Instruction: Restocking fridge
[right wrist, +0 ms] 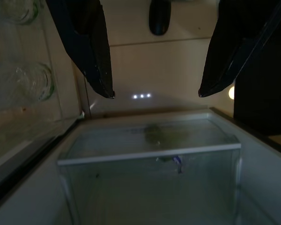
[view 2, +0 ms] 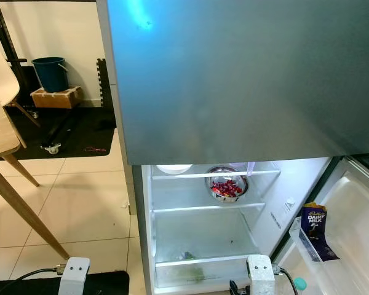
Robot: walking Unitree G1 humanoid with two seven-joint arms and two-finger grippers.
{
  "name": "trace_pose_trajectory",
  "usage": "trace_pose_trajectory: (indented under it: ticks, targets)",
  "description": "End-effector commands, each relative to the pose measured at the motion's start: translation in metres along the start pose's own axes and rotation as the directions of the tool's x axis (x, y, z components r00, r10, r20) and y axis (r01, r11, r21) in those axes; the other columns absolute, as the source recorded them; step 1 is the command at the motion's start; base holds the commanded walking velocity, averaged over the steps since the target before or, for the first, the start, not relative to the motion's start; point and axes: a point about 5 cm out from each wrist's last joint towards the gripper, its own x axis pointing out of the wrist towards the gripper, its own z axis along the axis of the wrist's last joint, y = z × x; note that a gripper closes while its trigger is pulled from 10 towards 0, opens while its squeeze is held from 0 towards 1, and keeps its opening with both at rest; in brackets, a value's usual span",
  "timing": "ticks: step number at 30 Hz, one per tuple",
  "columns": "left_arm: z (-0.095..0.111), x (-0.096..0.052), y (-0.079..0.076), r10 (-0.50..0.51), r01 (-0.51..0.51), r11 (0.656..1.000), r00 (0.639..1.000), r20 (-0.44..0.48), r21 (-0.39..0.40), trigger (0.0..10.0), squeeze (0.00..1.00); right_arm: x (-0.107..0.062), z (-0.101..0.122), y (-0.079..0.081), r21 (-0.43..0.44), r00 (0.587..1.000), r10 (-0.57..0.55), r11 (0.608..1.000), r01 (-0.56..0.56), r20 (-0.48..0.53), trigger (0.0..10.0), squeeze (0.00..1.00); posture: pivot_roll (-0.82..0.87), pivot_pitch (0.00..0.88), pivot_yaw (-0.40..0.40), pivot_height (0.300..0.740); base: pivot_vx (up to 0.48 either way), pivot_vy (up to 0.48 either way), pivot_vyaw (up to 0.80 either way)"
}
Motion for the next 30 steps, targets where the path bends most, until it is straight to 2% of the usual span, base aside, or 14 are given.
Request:
trace_pose_trajectory:
  ticks: [1, 9, 14, 19, 23, 26, 30]
  targets:
    - [-0.004, -0.001, 0.007, 0.015, -0.015, 1.0, 1.0, -0.023, 0.003, 10.0, 0.0, -0.004, -0.014, 0.0, -0.002, 0.998, -0.005, 1.0, 0.005, -0.057, 10.0, 0.0, -0.09, 0.112, 0.017, 0.734, 0.0, 0.0, 0.0]
    - [-0.007, -0.002, 0.008, 0.012, -0.012, 1.0, 0.999, -0.037, 0.006, 10.0, 0.0, -0.004, -0.014, 0.002, 0.012, 0.999, -0.009, 1.0, 0.009, -0.045, 10.0, 0.0, -0.09, 0.106, 0.021, 0.734, 0.0, 0.0, 0.0]
    - [-0.012, -0.003, 0.01, 0.022, -0.022, 1.0, 0.998, -0.066, 0.007, 10.0, 0.0, -0.005, -0.019, 0.003, 0.008, 0.997, -0.018, 1.0, 0.019, -0.077, 10.0, 0.0, -0.08, 0.1, 0.023, 0.734, 0.0, 0.0, 0.0]
    - [-0.011, -0.002, 0.005, -0.01, 0.011, 1.0, 0.998, -0.057, 0.023, 10.0, 0.0, -0.006, -0.02, 0.002, 0.02, 0.997, -0.026, 0.999, 0.028, -0.075, 10.0, 0.0, -0.08, 0.1, 0.022, 0.734, 0.0, 0.0, 0.0]
    - [-0.012, -0.002, 0.007, 0.008, -0.007, 1.0, 0.998, -0.062, 0.01, 10.0, 0.0, -0.006, -0.021, 0.003, 0.001, 0.996, -0.024, 1.0, 0.024, -0.087, 10.0, 0.0, -0.08, 0.108, 0.026, 0.734, 0.0, 0.0, 0.0]
    - [-0.011, -0.002, 0.002, -0.024, 0.026, 0.999, 0.998, -0.059, 0.028, 10.0, 0.0, -0.006, -0.02, 0.002, 0.016, 0.997, -0.033, 0.999, 0.034, -0.076, 10.0, 0.0, -0.08, 0.108, 0.024, 0.734, 0.0, 0.0, 0.0]
    - [-0.012, -0.002, 0.005, 0.001, 0.0, 1.0, 0.998, -0.063, 0.013, 10.0, 0.0, -0.007, -0.025, 0.003, 0.003, 0.995, -0.032, 0.999, 0.032, -0.096, 10.0, 0.0, -0.08, 0.107, 0.028, 0.734, 0.0, 0.0, 0.0]
